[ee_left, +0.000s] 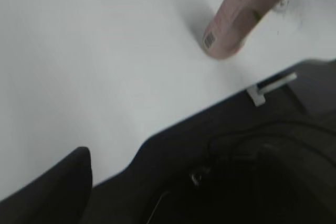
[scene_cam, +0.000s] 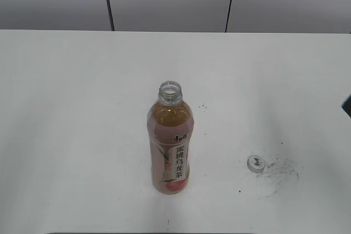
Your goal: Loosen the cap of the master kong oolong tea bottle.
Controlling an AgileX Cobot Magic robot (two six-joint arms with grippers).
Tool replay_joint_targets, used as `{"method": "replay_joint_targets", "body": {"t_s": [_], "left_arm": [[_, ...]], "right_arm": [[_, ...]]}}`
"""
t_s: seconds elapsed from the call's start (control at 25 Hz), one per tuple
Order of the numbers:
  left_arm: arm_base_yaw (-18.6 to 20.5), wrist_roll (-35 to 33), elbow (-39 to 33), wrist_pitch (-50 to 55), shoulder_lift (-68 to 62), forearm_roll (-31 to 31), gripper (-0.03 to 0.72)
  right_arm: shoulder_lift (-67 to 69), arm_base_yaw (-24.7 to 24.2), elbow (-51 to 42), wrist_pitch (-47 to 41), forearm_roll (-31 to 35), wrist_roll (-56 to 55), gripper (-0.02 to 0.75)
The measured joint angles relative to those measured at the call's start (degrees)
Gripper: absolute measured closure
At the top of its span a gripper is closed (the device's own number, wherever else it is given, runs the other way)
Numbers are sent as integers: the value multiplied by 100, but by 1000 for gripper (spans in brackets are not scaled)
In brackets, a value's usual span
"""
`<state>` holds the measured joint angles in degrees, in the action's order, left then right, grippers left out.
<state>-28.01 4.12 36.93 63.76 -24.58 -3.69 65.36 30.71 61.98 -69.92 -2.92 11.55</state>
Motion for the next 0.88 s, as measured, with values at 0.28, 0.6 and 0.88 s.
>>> {"method": "replay_joint_targets", "body": {"t_s": [0.28,0.6,0.88], "left_arm": [[0,-189,0,607,746,-81,125],[0,-252,5,132,1421,253,125],[0,-268,-340,-625,1409,242,125]], "right_arm": [[-1710,0,-1349,-5,6,-541,164],[-4026,0,-2380,-20,230,-791,164],[-5554,0,-3001,52,427,-797,164]]}}
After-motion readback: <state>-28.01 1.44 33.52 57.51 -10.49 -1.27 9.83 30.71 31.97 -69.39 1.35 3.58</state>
